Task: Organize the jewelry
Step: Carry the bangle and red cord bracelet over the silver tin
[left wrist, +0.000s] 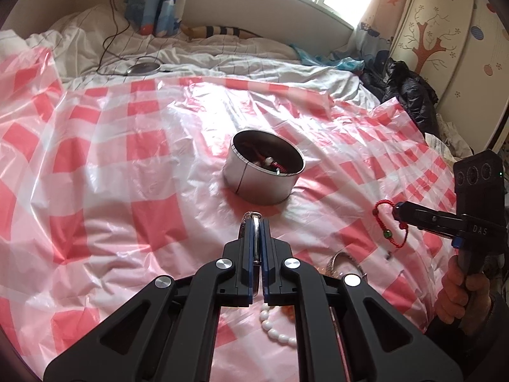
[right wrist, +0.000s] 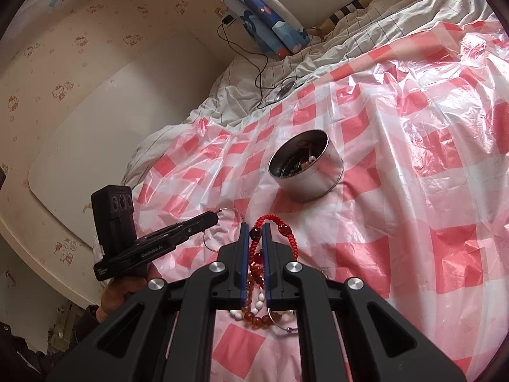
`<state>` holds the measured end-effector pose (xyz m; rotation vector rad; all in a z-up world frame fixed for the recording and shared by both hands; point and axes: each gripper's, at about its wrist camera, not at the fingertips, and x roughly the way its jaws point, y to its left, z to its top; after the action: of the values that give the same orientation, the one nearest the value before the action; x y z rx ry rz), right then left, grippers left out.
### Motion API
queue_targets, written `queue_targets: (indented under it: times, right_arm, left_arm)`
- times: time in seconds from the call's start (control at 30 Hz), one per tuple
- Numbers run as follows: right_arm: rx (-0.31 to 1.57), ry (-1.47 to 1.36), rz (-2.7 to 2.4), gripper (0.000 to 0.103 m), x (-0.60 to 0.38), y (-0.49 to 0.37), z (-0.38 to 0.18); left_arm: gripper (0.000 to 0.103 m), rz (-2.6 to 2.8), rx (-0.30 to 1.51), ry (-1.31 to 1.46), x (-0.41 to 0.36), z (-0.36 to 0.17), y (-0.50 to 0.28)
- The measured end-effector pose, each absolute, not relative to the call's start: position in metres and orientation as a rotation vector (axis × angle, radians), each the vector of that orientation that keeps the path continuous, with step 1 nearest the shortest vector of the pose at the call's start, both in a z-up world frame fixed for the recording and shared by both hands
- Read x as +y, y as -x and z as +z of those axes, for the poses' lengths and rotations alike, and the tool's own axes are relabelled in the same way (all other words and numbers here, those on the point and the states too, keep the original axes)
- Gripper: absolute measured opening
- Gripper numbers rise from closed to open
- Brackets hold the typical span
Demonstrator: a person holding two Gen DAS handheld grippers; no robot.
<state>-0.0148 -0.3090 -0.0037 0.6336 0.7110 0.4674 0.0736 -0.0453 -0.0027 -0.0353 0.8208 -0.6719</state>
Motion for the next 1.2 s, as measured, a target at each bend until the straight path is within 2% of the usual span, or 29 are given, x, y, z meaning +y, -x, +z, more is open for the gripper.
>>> queue_targets:
  times: [0.5,0.87,1.03,1.2]
  right_arm:
    - [0.621,-0.729,0.452,0.009,-0.329,-0.017,0.002]
    - [0.603,-0.761,0.423,0.009,-0.342,-0.03,0.001]
    - [0.59,-0.755,0.43,0.009,-0.342,-0.04,0.003]
    - [0.595,-0.736,0.437,0.009,-0.336,-0.051,0.003]
  left_arm:
    - [0.004,-0.757,0.633,0.092,-0.106,0.035,-0.094]
    - [0.004,-0.782,0.665,0.179,-0.14,0.02,-0.137]
    - [0.004,-0.744,0.753,0.147,-0.147,-0.001,-0.153]
    - [0.016,-0.583,0.872,0.052,-0.144,-0.023,-0.164]
